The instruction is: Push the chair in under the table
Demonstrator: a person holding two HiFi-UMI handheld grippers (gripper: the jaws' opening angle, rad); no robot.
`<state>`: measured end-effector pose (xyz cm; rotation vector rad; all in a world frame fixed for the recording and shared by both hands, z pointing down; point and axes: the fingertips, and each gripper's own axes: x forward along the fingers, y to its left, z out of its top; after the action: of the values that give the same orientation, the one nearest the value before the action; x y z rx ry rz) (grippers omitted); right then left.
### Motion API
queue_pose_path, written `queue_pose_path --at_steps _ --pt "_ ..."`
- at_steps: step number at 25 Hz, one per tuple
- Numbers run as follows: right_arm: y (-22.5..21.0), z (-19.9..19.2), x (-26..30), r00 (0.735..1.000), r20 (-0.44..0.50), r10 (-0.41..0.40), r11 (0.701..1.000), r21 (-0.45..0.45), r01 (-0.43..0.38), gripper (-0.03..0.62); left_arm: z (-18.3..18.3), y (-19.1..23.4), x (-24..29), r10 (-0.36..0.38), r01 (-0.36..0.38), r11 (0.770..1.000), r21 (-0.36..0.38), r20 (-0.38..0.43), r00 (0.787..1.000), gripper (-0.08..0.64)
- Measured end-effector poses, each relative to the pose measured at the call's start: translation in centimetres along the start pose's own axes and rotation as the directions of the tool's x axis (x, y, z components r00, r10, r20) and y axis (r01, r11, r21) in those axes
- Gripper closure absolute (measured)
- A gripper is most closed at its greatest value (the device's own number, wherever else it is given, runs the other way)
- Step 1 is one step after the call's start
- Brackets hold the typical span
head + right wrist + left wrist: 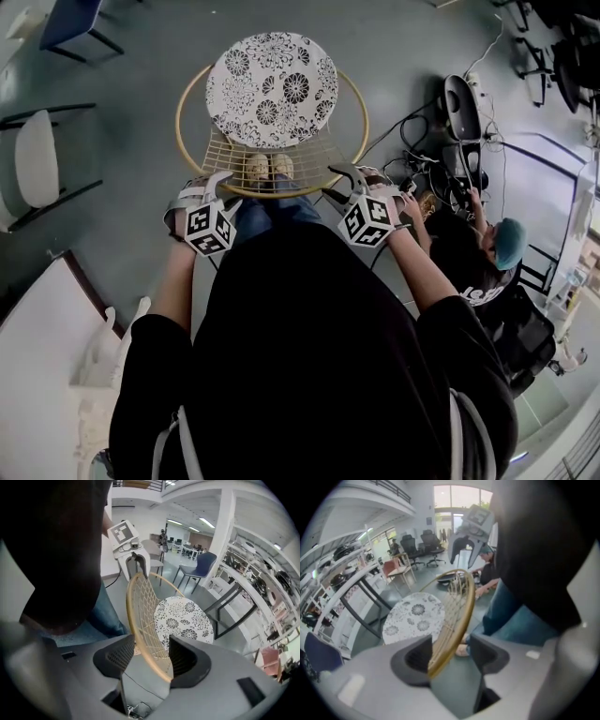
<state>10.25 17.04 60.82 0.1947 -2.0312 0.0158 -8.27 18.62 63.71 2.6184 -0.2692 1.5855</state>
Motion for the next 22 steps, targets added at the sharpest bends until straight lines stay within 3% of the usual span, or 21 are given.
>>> queue_pose_path --at_steps 4,9,14,17,22 --pt "1.2 -2.1 1.5 0.994 -0.107 0.015 0.994 -0.104 -0.026 0.394 -0.1 0.3 0.9 0.026 -0.026 1.0 0.014 -0.007 1.0 0.31" --pt "0.4 -4.1 4.4 0.976 -0.212 -0.057 0.978 -0.208 0.012 0.394 -0.2 0.9 1.5 0.071 -0.071 0.997 0.036 -0.014 0.997 0.331" --pt "-0.4 -4.5 6.3 0.964 -0.257 -0.07 0.969 -0.248 0.005 0.398 -0.5 1.1 1.6 0.109 -0.106 0.991 0.086 -0.034 0.993 0.362" --pt "-0.1 -4.6 6.8 0.959 -0.273 -0.069 0.963 -0.268 -0.007 0.503 -0.5 1.4 1.7 0.117 -0.112 0.99 0.087 -0.055 0.992 0.364" --pt "0.0 -4.9 7.0 0.952 -0.299 -0.058 0.959 -0.281 -0.03 0.511 -0.6 1.4 1.8 0.109 -0.099 0.989 0.109 -0.087 0.99 0.385"
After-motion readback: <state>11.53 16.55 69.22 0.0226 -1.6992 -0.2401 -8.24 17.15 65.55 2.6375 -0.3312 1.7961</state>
